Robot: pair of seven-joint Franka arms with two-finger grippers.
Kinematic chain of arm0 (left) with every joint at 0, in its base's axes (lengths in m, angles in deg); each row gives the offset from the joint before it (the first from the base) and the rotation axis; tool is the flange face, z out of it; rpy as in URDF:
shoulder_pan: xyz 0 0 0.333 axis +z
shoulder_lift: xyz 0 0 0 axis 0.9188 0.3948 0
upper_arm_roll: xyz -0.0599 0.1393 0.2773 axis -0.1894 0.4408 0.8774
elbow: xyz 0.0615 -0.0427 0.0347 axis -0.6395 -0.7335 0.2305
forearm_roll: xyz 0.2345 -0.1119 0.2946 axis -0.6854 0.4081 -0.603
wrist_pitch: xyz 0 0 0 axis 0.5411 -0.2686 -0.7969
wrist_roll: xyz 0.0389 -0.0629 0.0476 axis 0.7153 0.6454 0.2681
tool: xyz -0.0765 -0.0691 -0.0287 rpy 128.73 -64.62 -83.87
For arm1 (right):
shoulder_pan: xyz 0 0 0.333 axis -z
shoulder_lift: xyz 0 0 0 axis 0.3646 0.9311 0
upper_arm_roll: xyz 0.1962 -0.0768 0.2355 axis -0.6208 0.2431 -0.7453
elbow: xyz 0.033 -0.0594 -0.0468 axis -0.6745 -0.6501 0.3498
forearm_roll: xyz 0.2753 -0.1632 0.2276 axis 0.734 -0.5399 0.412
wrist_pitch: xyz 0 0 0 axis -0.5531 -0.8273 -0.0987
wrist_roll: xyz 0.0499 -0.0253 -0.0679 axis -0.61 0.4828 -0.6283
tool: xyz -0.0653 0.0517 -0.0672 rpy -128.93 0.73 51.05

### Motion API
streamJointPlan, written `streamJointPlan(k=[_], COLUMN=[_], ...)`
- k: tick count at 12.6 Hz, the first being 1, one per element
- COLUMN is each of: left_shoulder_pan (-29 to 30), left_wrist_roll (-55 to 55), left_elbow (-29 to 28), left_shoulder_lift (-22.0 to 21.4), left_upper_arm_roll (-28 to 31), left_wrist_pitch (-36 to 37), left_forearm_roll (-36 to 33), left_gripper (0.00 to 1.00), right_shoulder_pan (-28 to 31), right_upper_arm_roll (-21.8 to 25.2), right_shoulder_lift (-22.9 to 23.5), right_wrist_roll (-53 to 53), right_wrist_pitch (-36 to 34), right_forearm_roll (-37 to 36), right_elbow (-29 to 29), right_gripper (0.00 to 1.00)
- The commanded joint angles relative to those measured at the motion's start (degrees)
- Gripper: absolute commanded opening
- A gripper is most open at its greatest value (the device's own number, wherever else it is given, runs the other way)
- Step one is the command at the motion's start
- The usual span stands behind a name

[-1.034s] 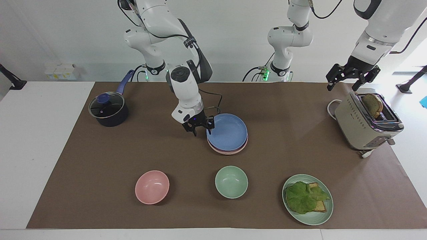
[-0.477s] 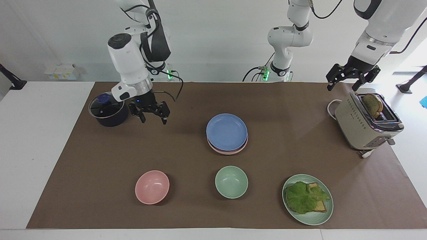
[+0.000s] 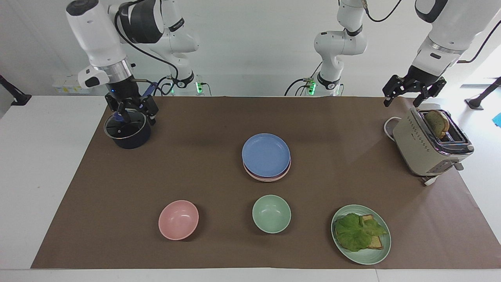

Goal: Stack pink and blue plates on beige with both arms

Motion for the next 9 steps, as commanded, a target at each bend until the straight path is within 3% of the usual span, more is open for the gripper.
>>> streamJointPlan(k=[1,5,9], left_shoulder_pan=[0.08,0.08,0.08], left_wrist_roll=[-0.40,-0.40,-0.40], left_elbow=[-0.02,-0.02,-0.02], left_shoulder_lift=[-0.16,-0.16,-0.16], left_upper_arm_roll=[-0.04,-0.04,-0.04], left_wrist_pitch=[0.64,0.64,0.64], left_forearm_roll=[-1.08,-1.08,-1.08], left_gripper=[1.00,1.00,1.00], right_shoulder_pan=[0.93,0.31,0.75], right_upper_arm_roll=[-1.07,-1.16,-1.25], right_shoulder_lift=[3.74,7.53,7.80], right_wrist_roll=[-0.66,-0.75,-1.54], right_wrist_pitch=[-6.89,-16.04,-16.93], right_forearm_roll=[-2.91,-4.23,-3.00], right_elbow=[9.54,18.07,18.70], right_gripper=[1.00,1.00,1.00])
